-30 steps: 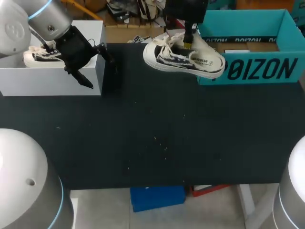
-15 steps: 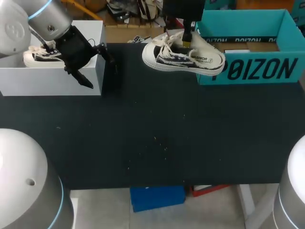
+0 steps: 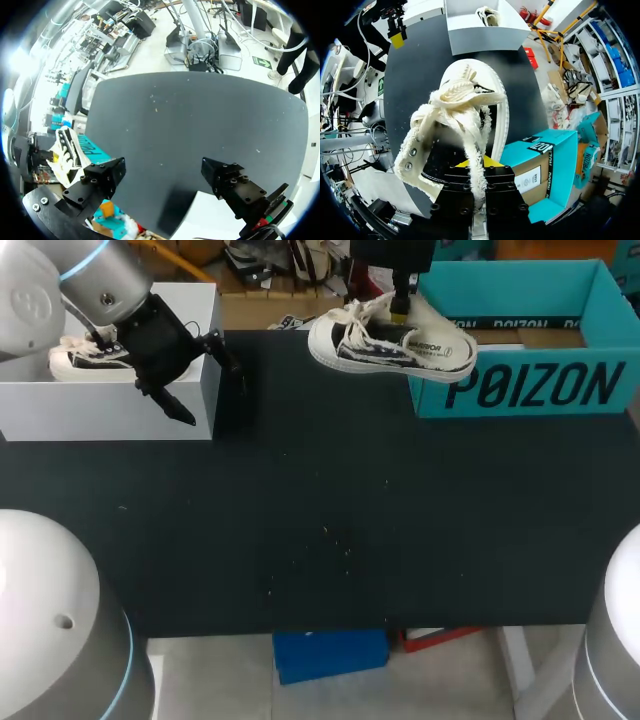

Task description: Take the shoe out of the shoebox, open the shoe tongue, remove and reinsert the insole, then place the shoe into the shoebox

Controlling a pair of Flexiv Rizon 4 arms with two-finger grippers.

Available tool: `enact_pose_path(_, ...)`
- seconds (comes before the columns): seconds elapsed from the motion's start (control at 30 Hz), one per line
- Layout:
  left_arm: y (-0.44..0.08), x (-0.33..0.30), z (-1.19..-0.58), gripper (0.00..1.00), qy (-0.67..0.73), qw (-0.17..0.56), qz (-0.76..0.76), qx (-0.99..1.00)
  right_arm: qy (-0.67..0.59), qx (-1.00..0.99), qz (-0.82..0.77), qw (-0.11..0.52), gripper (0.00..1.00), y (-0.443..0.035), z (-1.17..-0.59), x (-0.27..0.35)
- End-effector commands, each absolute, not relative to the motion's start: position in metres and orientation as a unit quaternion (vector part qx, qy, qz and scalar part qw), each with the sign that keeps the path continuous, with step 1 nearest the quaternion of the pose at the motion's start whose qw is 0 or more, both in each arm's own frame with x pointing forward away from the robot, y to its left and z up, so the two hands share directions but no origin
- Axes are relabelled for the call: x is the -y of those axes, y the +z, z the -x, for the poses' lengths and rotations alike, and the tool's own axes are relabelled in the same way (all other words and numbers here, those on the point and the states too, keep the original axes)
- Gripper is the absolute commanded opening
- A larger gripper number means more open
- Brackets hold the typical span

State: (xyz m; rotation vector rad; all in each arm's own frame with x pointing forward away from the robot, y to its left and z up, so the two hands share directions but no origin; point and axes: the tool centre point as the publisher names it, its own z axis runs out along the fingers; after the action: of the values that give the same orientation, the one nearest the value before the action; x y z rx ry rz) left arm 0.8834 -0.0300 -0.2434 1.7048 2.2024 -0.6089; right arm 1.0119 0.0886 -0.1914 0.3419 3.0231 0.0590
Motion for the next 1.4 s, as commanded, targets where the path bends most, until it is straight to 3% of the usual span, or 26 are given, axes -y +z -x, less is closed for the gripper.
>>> enact_pose_path(0.03, -0.243, 0.03, -0.883, 1.0, -0.209, 0.144, -0.592, -0.765, 0.012, -0.996, -0.085, 0.028, 0.0, -0.182, -1.034, -0.076)
enact_pose_path(0.63, -0.243, 0.03, -0.883, 1.0, -0.209, 0.144, -0.592, -0.765, -0.055, -0.998, 0.002, -0.014, 0.0, -0.157, -1.093, 0.061)
enact_pose_path(1.4, -0.243, 0.03, -0.883, 1.0, -0.209, 0.144, -0.592, -0.765, -0.024, -0.999, -0.009, -0.033, 0.0, -0.228, -1.124, 0.111)
